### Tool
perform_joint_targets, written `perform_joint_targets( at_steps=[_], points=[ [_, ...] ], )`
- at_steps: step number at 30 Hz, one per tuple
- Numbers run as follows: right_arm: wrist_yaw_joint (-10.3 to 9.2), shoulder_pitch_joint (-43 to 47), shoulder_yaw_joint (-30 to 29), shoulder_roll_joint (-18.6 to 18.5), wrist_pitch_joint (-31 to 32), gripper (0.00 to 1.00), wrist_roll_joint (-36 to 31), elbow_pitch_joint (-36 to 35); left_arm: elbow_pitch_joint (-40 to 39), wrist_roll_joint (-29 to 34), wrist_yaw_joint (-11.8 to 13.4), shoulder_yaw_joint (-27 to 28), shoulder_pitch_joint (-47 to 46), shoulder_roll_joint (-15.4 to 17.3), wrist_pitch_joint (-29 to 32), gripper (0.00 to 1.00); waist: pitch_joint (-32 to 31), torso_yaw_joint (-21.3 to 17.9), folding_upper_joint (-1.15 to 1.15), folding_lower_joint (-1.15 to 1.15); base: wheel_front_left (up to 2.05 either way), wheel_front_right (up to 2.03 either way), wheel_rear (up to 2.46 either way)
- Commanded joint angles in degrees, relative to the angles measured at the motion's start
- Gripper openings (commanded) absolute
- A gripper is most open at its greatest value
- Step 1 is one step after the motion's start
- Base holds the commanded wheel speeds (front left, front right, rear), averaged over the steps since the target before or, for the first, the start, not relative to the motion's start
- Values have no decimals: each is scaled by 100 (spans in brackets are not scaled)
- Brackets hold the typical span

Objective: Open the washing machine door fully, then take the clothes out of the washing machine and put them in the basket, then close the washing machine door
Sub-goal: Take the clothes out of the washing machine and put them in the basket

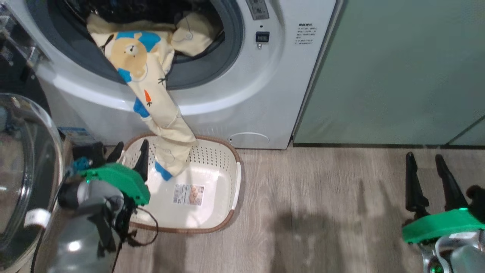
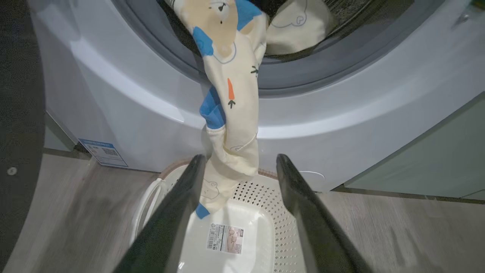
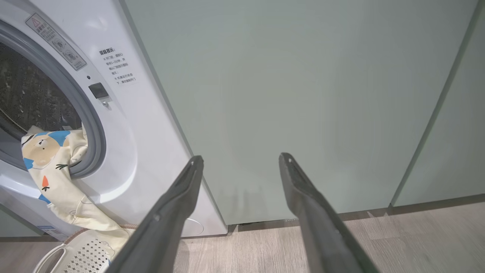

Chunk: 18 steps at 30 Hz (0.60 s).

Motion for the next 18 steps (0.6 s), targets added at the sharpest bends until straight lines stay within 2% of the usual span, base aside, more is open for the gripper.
perform_joint_targets(
  at_steps=[1, 6, 18],
  points=[
    [0, 24, 70, -18, -55, 100, -24, -186, -416, 113, -40, 308, 140, 196, -65, 100, -140, -4, 0, 1, 0, 0, 0],
    [0, 291, 10, -6, -55, 100, -42, -224, -1351, 456, -98, 753, 921, 4, -66, 100, -508, 7, 0, 1, 0, 0, 0],
    [0, 435, 44, -3, -55, 100, -40, -235, -1605, 793, -178, 962, 1233, -139, -66, 100, -655, 39, 0, 1, 0, 0, 0]
  ],
)
